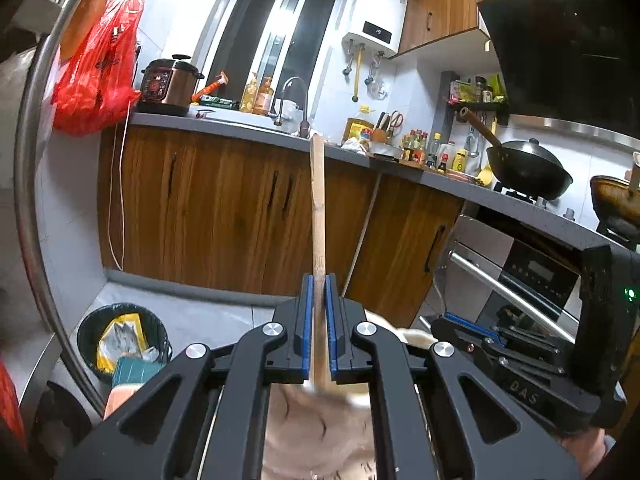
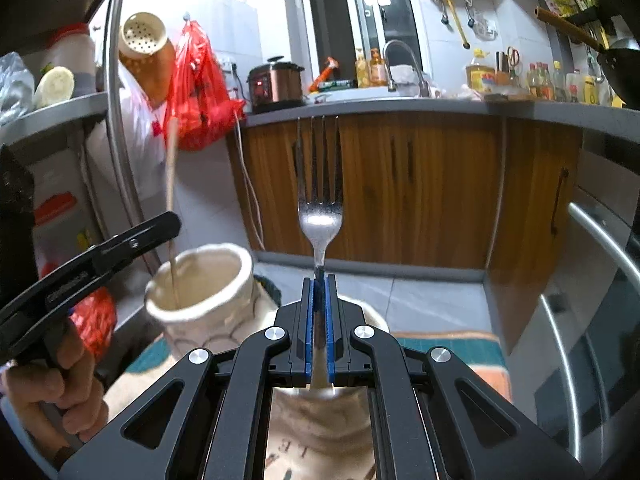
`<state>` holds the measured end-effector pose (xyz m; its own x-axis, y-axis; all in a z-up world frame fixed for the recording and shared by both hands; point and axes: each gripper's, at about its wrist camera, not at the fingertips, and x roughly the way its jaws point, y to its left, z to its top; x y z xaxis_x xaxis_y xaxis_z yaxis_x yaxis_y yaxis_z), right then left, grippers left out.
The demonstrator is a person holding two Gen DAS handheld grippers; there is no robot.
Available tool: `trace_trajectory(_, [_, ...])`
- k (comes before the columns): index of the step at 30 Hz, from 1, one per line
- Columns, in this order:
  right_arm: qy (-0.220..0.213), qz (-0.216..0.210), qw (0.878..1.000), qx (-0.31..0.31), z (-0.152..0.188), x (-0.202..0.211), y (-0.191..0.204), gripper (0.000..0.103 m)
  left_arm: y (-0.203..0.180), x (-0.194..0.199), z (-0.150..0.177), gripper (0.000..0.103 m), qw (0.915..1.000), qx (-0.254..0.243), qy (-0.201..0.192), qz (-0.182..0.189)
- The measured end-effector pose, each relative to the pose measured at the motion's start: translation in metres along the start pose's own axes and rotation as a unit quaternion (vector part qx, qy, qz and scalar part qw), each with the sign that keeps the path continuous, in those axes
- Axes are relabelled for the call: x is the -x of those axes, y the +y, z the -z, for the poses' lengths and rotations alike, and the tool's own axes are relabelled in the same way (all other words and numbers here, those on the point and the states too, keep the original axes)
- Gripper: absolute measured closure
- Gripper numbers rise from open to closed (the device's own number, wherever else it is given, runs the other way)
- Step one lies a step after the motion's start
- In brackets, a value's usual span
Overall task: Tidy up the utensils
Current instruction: 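Drop the chopstick into the holder with the left tool while the right tool drops the fork, then lower the left tool onto another chopstick while the right tool grasps the gold fork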
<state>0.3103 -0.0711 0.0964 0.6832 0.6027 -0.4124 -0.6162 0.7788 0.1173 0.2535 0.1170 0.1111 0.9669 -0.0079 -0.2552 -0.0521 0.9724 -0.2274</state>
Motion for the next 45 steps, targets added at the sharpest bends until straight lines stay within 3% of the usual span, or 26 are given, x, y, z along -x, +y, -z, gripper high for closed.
trace_trajectory(4, [0.016,0.006,1.000,0.000,0.006,0.000,0.002,0.097,-0.009,0.005,0.006,0.097,0.9994,-0.029,0.015,-0.011])
trace_trajectory(9, [0.047,0.006,0.999,-0.004,0.009,-0.014,0.000,0.097,-0.018,-0.010,0.009,0.097,0.9956,-0.054,0.071,-0.028])
trace_trajectory(18, [0.085,-0.005,0.996,-0.009,0.008,-0.033,0.000,0.097,-0.016,-0.019,0.004,0.097,0.9940,-0.049,0.092,-0.036])
trace_trajectory(23, [0.087,-0.004,0.996,-0.007,0.006,-0.035,0.002,0.097,-0.016,-0.014,0.001,0.079,0.9947,-0.049,0.081,-0.040])
trace_trajectory(27, [0.080,-0.006,0.997,-0.005,0.004,-0.031,0.002,0.091,-0.014,-0.006,-0.001,0.078,0.9952,-0.049,0.073,-0.042])
trace_trajectory(28, [0.077,-0.006,0.997,-0.005,0.004,-0.028,0.002,0.085,-0.014,-0.005,-0.002,0.076,0.9953,-0.048,0.072,-0.042])
trace_trajectory(30, [0.068,-0.010,0.998,-0.008,0.002,-0.022,-0.001,0.078,-0.012,0.001,-0.003,0.068,0.9957,-0.048,0.067,-0.044])
trace_trajectory(32, [0.061,-0.011,0.998,-0.010,0.001,-0.015,-0.003,0.077,-0.011,0.010,-0.004,0.051,0.9960,-0.050,0.059,-0.045])
trace_trajectory(33, [0.056,-0.012,0.998,-0.010,0.000,-0.010,-0.003,0.077,-0.009,0.015,-0.004,0.048,0.9961,-0.050,0.057,-0.045])
trace_trajectory(40, [0.037,-0.003,0.999,0.009,0.004,0.028,-0.001,0.075,0.017,0.045,0.005,0.043,0.9966,-0.015,0.067,-0.046])
trace_trajectory(45, [0.051,0.003,0.999,0.008,0.021,0.044,-0.009,0.074,0.032,0.059,0.027,0.043,0.9951,0.007,0.087,-0.048])
